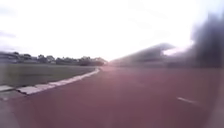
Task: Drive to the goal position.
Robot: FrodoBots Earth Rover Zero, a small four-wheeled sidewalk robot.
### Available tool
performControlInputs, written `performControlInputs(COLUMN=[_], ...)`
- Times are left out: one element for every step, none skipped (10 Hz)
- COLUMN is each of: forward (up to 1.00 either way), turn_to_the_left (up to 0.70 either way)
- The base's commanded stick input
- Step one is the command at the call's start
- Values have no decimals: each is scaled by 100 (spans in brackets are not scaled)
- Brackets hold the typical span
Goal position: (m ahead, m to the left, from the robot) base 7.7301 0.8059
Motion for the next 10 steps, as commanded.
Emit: performControlInputs(forward=[70, 70, 70, 70, 70, 70, 70, 70, 70, 70], turn_to_the_left=[0, 0, 0, 0, 0, 0, 0, 0, 0, 0])
